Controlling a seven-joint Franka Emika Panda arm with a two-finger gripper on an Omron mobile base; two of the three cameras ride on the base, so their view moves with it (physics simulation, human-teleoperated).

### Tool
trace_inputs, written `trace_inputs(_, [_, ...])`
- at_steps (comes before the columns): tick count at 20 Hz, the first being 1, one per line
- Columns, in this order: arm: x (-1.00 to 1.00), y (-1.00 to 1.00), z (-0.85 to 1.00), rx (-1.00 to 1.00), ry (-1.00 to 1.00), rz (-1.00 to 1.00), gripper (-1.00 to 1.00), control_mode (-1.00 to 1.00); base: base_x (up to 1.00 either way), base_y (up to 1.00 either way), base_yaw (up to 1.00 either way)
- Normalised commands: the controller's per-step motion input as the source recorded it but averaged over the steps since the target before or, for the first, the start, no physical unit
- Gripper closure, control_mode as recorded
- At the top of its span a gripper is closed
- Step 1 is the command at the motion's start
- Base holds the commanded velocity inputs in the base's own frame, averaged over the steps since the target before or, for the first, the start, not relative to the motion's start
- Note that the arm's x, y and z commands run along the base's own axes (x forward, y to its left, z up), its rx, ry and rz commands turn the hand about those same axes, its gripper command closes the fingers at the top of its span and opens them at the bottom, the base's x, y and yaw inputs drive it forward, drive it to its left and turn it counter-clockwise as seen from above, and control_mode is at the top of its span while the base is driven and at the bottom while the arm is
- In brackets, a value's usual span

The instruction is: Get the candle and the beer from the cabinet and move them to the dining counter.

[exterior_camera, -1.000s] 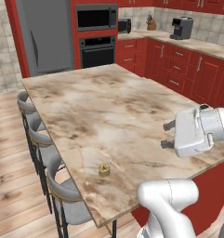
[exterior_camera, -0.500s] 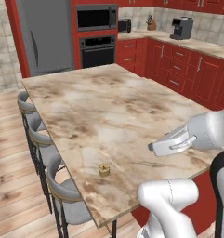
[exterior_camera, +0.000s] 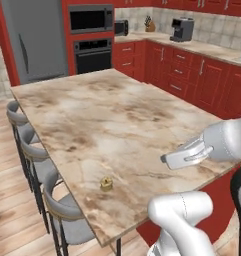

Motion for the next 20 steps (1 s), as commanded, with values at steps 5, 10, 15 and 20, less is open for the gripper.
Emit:
trace_inputs(5, [0.0, 0.0, 0.0, 0.0, 0.0, 0.0, -1.0, 1.0, -0.45, 0.0, -0.58])
trace_inputs(10, [0.0, 0.0, 0.0, 0.0, 0.0, 0.0, -1.0, 1.0, -0.33, 0.09, -0.63])
trace_inputs(15, [0.0, 0.0, 0.0, 0.0, 0.0, 0.0, -1.0, 1.0, -0.2, 0.16, -0.66])
trace_inputs(20, [0.0, 0.0, 0.0, 0.0, 0.0, 0.0, -1.0, 1.0, -0.1, 0.14, -0.68])
